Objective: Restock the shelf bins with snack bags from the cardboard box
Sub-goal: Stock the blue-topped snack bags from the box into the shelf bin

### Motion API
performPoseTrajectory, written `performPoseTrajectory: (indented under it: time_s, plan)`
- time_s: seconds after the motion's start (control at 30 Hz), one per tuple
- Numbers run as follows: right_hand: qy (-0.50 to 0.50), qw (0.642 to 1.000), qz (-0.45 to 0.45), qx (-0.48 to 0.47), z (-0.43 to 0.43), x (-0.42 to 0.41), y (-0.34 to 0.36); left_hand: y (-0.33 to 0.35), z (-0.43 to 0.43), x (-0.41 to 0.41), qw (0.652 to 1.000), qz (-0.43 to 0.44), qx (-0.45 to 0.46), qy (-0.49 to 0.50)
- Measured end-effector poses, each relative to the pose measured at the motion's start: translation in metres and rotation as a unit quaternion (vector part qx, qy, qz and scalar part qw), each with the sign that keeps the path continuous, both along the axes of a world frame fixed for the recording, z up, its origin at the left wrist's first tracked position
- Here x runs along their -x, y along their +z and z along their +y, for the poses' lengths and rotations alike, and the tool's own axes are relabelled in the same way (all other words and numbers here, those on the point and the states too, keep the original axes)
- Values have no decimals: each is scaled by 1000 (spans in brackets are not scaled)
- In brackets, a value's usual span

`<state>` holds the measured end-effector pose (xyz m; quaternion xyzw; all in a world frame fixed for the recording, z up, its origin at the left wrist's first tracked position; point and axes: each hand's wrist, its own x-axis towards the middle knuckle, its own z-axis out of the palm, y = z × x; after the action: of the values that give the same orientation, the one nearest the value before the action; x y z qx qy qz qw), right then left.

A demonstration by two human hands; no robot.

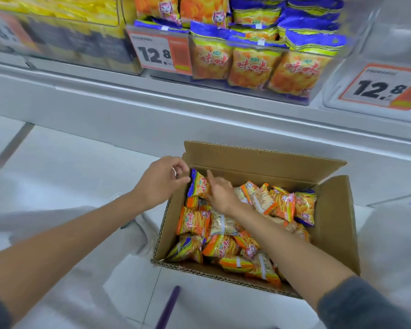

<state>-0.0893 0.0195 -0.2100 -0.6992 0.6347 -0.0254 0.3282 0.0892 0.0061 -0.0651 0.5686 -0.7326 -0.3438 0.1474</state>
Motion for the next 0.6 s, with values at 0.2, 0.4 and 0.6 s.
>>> performPoseTrajectory:
  time_s: [0.2, 0.4, 0.6]
  plan:
    - [-2, 998, -4, 71, -4, -4, 10, 4, 0, -2, 1000, 12, -15, 2]
    - [-170, 950, -262, -16, 9, 20, 100, 19, -3, 10, 996, 65, -3, 58]
    - [-122, 933, -339, 22, 35, 39, 169, 51, 10, 43, 940, 247, -232, 35]
